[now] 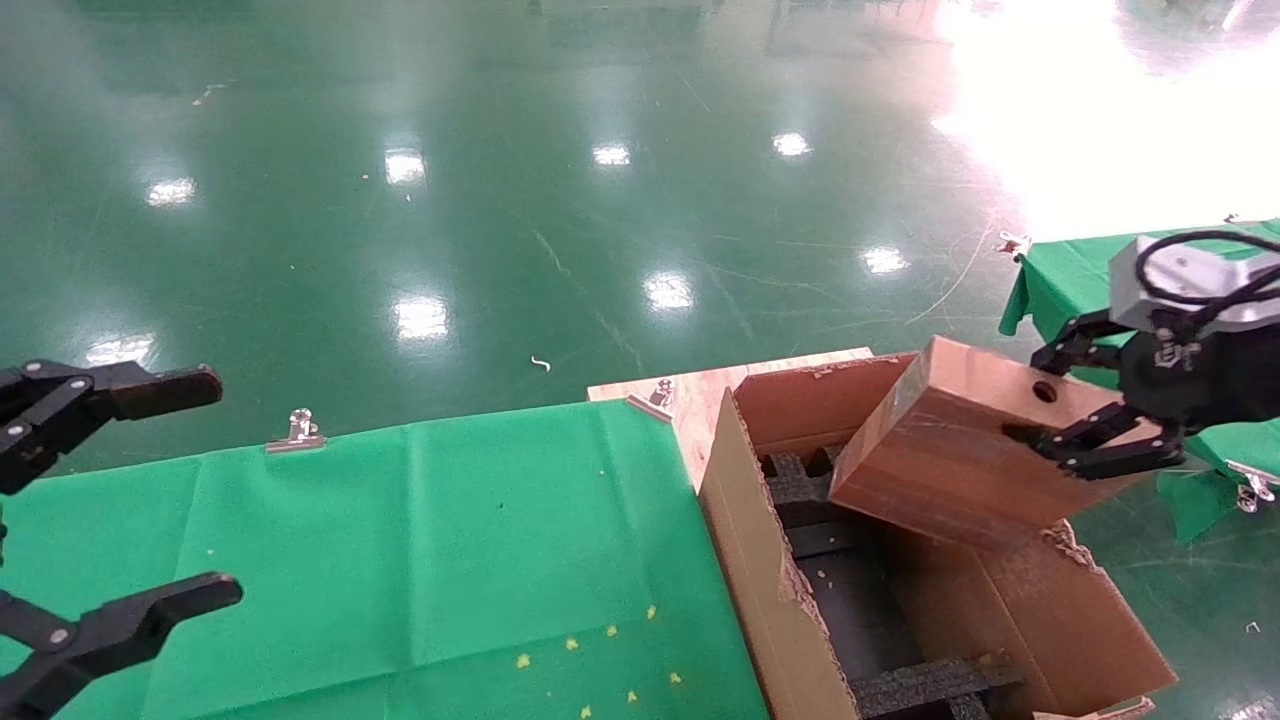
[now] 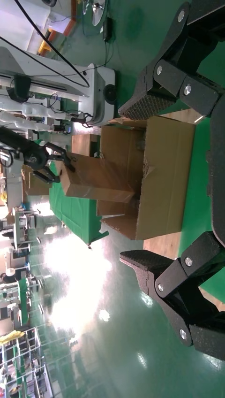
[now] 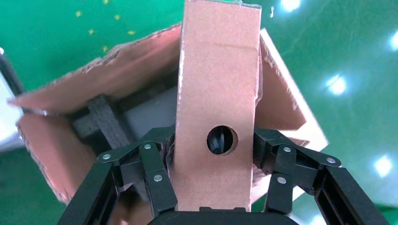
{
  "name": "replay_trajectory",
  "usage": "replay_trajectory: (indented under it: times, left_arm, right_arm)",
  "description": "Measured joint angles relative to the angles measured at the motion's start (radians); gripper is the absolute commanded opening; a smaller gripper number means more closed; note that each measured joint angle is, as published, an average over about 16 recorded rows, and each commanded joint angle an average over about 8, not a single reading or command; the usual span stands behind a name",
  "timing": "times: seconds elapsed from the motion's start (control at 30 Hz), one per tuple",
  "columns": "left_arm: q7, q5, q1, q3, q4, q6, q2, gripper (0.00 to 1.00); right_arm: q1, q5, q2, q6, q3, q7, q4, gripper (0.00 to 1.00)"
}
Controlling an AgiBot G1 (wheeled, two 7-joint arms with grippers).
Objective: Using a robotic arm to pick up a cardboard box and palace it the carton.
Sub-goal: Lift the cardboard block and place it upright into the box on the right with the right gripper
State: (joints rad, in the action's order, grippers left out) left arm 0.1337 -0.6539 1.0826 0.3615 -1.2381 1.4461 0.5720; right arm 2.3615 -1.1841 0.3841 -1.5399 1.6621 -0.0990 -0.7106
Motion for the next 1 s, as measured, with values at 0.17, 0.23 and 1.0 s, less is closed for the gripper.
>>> replay_trajectory:
  times: [0.17, 0.23, 1.0]
  left_arm:
    - [0.000, 0.000, 0.000, 0.000, 0.000, 0.000, 0.000, 1.00]
    - [0.000, 0.000, 0.000, 0.000, 0.000, 0.000, 0.000, 1.00]
    - [0.000, 0.000, 0.000, 0.000, 0.000, 0.000, 0.000, 1.00]
  right_arm:
    - [-0.025, -0.012, -0.020, 0.075, 0.020, -0.170, -0.056, 0.00]
    - [-0.035, -0.022, -0.033, 0.109, 0.029, -0.257, -0.093, 0.00]
    - [-0.090, -0.204, -0.210, 0.358, 0.119, -1.156, -0.527, 0.00]
